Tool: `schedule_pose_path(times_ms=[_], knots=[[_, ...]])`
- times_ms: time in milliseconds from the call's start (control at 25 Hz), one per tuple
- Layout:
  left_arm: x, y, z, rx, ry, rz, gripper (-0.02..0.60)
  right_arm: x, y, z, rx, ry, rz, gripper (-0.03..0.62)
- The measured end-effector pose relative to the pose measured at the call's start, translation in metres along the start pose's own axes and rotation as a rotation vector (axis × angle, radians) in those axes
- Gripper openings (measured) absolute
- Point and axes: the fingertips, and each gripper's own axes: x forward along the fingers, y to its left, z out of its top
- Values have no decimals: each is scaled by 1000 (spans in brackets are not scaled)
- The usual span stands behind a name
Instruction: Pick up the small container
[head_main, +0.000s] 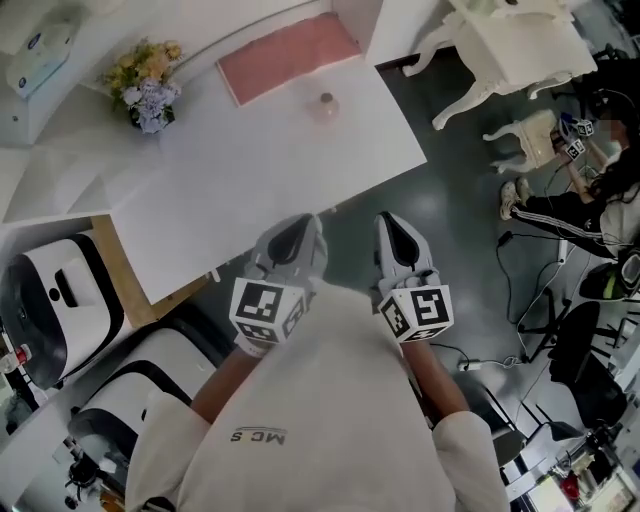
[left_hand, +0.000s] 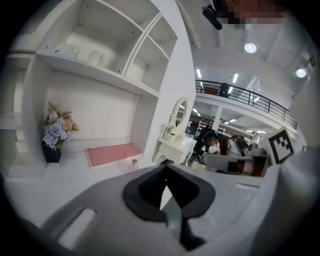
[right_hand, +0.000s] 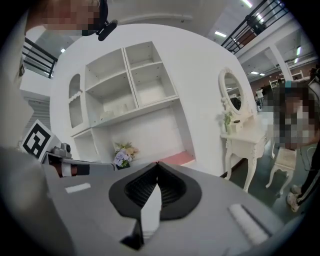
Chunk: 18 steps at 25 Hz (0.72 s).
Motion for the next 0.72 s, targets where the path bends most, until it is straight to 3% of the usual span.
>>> schedule_pose_path(times_ms=[320,720], knots=[[61,54,34,-15,14,9,2,86,-17,34,-82,18,44,-2],[96,70,42,-27,23,128,2,128,-41,35,-142,69,167,-2]])
